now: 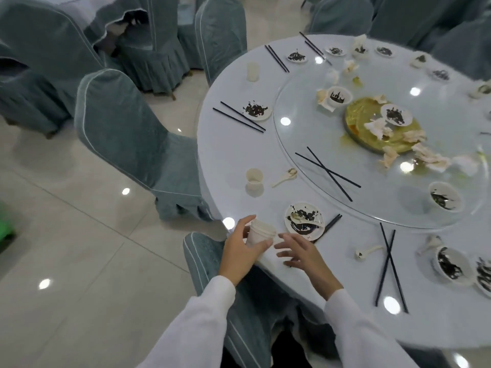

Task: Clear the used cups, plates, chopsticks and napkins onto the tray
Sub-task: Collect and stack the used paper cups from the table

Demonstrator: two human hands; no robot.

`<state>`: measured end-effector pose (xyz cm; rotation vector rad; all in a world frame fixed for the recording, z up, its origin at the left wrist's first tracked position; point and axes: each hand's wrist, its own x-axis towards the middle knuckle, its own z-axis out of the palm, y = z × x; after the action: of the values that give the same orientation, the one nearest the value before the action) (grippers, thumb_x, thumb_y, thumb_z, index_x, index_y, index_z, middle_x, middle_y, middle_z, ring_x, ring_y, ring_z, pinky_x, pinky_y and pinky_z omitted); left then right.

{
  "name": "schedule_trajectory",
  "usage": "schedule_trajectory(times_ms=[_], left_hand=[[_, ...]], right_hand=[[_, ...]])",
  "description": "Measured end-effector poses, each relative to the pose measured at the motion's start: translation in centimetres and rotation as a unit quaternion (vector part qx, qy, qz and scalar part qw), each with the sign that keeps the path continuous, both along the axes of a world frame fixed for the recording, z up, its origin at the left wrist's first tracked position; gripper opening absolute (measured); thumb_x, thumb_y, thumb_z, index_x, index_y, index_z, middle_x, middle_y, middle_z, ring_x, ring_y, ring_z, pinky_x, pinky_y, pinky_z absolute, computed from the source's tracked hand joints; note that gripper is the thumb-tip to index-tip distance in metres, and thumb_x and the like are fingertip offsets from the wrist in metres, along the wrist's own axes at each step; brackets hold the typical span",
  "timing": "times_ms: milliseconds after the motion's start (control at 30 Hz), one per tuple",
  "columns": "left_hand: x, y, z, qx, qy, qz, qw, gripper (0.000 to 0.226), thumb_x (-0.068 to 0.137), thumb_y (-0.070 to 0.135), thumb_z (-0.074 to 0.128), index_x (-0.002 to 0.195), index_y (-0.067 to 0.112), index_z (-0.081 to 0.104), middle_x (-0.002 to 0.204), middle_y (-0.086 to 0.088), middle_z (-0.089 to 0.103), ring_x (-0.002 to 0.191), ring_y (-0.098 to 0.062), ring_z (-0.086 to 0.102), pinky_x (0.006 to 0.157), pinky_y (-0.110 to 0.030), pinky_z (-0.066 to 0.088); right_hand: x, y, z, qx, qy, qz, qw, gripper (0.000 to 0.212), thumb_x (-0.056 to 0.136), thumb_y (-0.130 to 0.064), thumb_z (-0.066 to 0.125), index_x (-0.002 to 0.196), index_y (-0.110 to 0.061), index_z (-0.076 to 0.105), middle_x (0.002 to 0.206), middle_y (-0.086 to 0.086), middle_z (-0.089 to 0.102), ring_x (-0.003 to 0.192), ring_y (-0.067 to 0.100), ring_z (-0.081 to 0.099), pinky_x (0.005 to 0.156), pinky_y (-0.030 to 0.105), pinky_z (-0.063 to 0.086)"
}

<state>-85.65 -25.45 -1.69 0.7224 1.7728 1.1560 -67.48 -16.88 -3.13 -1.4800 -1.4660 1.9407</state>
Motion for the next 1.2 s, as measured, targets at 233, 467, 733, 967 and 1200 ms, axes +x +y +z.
schedule_trajectory(times_ms=[233,467,733,967,1200], left_hand=[[-2.9,-1.6,0.7,0.017,-0.028,0.008,0.999,0.072,0.081,0.038,0.090,0.141,0.048,0.050,0.130,0.015,0.064,0.118,-0.003,0.060,0.094,-0.025,0.056],[-5.6,-3.8,2.6,0.028,0.008,0.004,1.000,0.068,0.079,0.038,0.092,0.137,0.044,0.056,0.126,0.022,0.065,0.111,0.007,0.062,0.078,-0.008,0.054],[-10.9,-2.5,2.9,0.035,-0.007,0.002,0.999,0.066,0.079,0.038,0.092,0.135,0.041,0.058,0.125,0.020,0.069,0.106,0.012,0.064,0.078,-0.011,0.055],[-19.6,4.0,0.4,0.026,-0.038,-0.053,0.998,0.066,0.079,0.035,0.093,0.135,0.043,0.058,0.126,0.012,0.071,0.115,-0.006,0.067,0.099,-0.033,0.057],[-27.8,8.6,-1.5,-0.006,-0.041,-0.143,0.989,0.065,0.076,0.041,0.092,0.132,0.048,0.058,0.127,0.013,0.070,0.115,-0.001,0.065,0.095,-0.024,0.055]], right_hand=[[0.1,-1.9,0.0,0.023,-0.037,-0.076,0.996,0.018,0.104,-0.032,0.065,0.115,-0.021,0.074,0.102,0.003,0.081,0.092,0.021,0.074,0.089,0.043,0.059],[-2.2,-2.4,-0.2,0.042,-0.042,-0.058,0.997,0.015,0.105,-0.031,0.061,0.113,-0.026,0.073,0.099,-0.004,0.080,0.094,0.016,0.076,0.077,0.029,0.053],[-8.1,-0.8,-1.4,0.064,-0.051,-0.081,0.993,0.013,0.100,-0.024,0.066,0.110,-0.030,0.073,0.102,-0.004,0.078,0.093,0.018,0.076,0.075,0.029,0.055],[-15.3,5.0,-3.5,0.115,-0.141,-0.153,0.971,0.045,0.098,-0.026,0.070,0.141,-0.025,0.057,0.123,-0.004,0.066,0.102,0.014,0.067,0.087,0.034,0.056],[-21.7,9.9,-4.8,0.095,-0.225,-0.197,0.950,0.095,0.090,-0.030,0.082,0.166,-0.024,0.025,0.155,0.010,0.041,0.129,0.033,0.056,0.110,0.047,0.048]])
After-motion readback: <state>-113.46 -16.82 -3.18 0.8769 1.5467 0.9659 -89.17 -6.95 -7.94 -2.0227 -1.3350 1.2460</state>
